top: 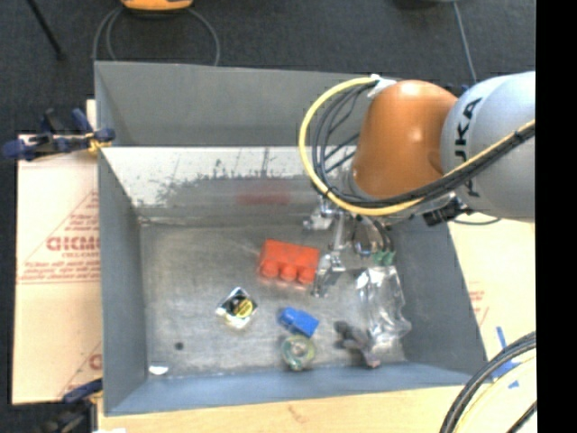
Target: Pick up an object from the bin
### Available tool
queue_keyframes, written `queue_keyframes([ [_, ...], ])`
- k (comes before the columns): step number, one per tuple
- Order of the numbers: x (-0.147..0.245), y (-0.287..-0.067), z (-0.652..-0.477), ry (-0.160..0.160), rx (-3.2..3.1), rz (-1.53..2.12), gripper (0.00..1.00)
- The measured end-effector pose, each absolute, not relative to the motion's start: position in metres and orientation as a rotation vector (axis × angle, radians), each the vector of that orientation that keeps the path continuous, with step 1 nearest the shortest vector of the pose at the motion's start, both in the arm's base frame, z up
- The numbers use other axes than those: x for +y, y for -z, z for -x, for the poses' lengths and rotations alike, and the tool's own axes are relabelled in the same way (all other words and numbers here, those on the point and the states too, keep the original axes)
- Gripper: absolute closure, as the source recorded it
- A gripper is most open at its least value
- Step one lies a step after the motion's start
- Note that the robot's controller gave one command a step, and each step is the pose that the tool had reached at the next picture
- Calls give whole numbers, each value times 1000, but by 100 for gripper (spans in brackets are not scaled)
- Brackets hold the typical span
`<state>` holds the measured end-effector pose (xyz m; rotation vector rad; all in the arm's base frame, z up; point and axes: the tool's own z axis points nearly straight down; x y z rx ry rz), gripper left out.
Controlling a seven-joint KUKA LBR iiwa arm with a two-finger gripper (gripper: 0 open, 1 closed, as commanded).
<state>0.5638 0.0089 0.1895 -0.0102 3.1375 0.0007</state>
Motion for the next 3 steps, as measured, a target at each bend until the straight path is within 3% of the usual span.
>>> queue_keyframes([
  [1,4,-93,-579,0,3125,224,0],
  [2,4,-90,-578,0,3130,223,100],
  [3,12,-237,-588,3,3119,243,100],
])
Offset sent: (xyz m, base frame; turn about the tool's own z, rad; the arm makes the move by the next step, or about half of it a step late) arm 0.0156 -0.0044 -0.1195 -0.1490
